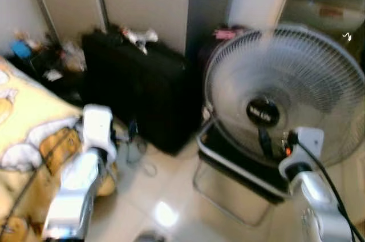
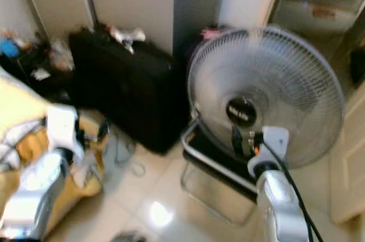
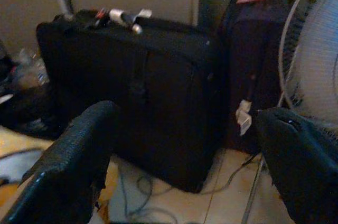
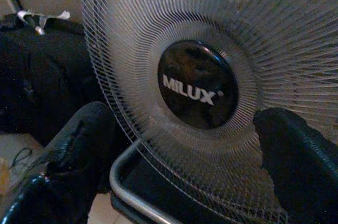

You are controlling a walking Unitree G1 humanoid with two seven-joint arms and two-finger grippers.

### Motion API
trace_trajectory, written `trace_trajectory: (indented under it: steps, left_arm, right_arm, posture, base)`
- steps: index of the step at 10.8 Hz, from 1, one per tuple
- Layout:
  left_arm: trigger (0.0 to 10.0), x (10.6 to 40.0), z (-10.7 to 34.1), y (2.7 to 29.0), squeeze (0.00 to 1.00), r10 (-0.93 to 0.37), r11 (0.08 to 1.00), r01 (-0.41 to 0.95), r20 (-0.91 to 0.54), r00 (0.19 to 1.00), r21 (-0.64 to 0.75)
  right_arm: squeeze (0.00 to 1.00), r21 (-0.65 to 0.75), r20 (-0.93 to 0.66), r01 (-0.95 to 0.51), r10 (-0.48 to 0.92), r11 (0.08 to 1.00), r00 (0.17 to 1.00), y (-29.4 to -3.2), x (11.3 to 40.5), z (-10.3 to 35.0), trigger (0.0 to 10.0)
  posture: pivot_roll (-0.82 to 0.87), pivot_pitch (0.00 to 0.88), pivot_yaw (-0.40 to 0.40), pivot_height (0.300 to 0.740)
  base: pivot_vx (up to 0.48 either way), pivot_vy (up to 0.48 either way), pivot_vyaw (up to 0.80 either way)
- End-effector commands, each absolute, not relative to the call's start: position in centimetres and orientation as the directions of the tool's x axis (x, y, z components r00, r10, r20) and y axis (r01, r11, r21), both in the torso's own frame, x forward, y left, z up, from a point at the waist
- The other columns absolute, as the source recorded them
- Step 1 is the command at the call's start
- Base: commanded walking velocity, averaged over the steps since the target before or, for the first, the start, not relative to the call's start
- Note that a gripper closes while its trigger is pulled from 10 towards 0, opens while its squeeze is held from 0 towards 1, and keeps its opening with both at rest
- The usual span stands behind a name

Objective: Clean up the room

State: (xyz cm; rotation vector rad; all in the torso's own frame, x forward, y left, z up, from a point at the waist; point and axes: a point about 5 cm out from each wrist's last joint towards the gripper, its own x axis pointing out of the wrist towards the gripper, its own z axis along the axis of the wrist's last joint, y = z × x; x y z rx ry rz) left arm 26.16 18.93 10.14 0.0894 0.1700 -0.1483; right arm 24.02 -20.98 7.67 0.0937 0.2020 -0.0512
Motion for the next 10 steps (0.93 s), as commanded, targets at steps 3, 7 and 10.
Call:
trace_trajectory:
  steps: [3, 7, 10]
  left_arm:
    - [10.0, 26.4, 9.9, 18.5, 0.00, -0.143, 0.982, 0.167, -0.229, 0.963, 0.088]
    - [10.0, 26.5, 11.4, 18.0, 0.00, -0.171, 0.982, 0.181, -0.141, 0.975, 0.060]
    - [10.0, 25.1, 10.1, 19.4, 0.00, -0.154, 0.981, 0.174, -0.207, 0.966, 0.085]
  right_arm:
    - [1.00, 0.080, -0.217, 0.061, -0.042, 0.995, 0.975, -20.8, 24.0, 7.2, 10.0]
    - [1.00, 0.073, -0.259, 0.058, -0.037, 0.996, 0.965, -19.5, 23.7, 6.5, 10.0]
    - [0.00, 0.156, -0.165, 0.069, -0.043, 0.985, 0.985, -20.5, 23.4, 7.0, 10.0]
  posture:
    - [-0.02, 0.000, -0.011, 0.740]
    - [-0.02, 0.000, -0.042, 0.740]
    - [-0.03, 0.000, -0.053, 0.740]
  base:
    - [0.000, 0.000, 0.80]
    - [0.000, 0.000, 0.55]
    - [0.000, 0.339, 0.00]
